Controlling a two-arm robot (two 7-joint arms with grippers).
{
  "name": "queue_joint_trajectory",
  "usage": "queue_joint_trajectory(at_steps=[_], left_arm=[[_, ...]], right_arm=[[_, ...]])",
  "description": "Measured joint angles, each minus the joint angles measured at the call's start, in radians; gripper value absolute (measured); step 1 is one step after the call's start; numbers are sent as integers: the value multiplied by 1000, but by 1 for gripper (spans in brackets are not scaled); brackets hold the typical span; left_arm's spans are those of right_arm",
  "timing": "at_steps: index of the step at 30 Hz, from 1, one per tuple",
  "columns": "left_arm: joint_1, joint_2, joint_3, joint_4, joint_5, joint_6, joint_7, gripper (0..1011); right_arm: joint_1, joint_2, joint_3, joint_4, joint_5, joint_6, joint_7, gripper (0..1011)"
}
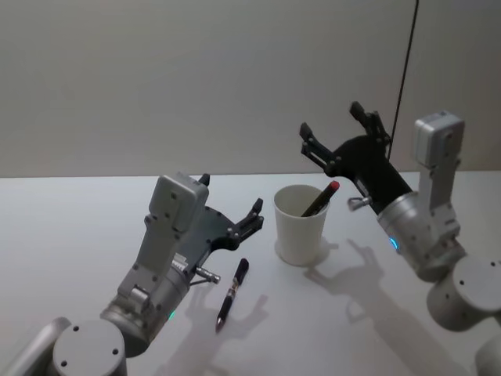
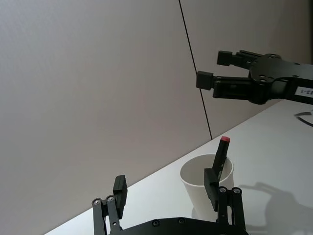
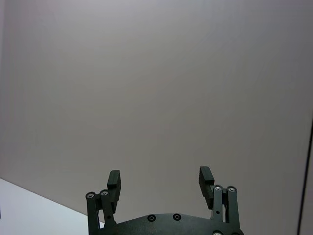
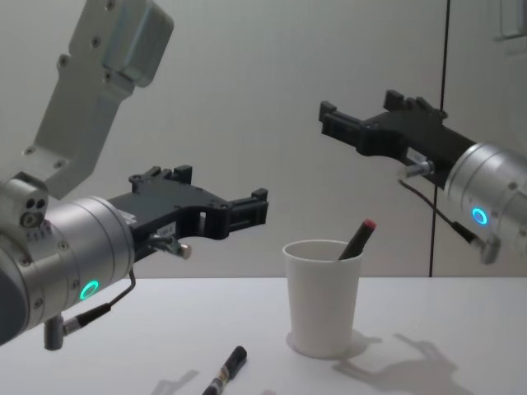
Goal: Place the pen into the pen holder.
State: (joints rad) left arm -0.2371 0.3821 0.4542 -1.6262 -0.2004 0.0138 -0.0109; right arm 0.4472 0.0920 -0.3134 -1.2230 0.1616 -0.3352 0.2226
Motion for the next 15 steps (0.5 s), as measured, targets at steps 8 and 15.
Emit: queue_joint_trajectory(at_steps=[8,15], left_arm=[[0,0,0,0,0,0,0,1004],[0,0,0,0,0,0,0,1004]], right_arm=[[-102,27,-11,-159,-32,137,-137,1002],[-189,50,-22,-273,-44,239,-238,1002]])
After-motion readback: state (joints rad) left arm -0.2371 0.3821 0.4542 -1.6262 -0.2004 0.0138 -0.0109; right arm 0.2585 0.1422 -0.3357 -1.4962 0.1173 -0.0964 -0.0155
